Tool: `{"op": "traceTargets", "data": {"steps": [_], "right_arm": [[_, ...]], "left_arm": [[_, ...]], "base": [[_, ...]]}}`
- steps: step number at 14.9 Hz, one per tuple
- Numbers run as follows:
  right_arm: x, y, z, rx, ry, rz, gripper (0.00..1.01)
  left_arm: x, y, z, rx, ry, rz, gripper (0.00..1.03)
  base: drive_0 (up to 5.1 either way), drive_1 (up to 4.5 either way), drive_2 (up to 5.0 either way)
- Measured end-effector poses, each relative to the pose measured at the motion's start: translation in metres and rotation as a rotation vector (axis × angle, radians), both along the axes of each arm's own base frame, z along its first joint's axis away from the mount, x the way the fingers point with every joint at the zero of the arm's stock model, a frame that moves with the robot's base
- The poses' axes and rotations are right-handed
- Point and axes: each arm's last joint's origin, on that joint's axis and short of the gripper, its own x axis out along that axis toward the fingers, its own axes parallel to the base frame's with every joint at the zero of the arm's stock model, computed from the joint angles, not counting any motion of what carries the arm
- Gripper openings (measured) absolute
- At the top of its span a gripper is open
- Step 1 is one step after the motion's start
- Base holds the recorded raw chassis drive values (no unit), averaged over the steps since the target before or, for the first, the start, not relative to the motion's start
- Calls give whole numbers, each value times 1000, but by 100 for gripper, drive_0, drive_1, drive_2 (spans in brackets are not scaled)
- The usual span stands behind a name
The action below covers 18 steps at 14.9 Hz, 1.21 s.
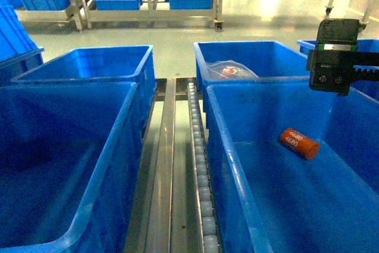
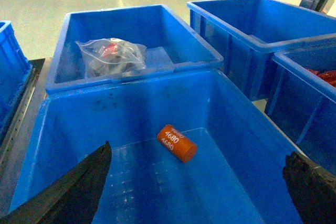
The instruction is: Sort blue parts and orange caps into right shelf containers
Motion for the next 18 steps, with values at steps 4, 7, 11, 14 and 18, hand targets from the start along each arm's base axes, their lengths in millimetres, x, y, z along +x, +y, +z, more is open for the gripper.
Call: {"op": "traceTargets", "data": {"steps": [4, 7, 11, 14, 18], "right_arm": [[0, 0, 0, 0, 0, 0, 98], [0, 0, 0, -1, 2, 1, 98], [0, 0, 0, 0, 0, 0, 98], [0, 0, 0, 0, 1, 0, 98], [0, 0, 0, 0, 0, 1, 98]], "left_arm": [[0, 0, 0, 1, 2, -1, 98], [0, 0, -1, 1, 5, 0, 98], [0, 0, 0, 0, 0, 1, 98], [0, 0, 0, 0, 2, 1, 98], [0, 0, 0, 0, 1, 1, 98]], "base": [[0, 0, 0], [0, 0, 0], [0, 0, 0], [13, -265, 291], [14, -403, 430]]}}
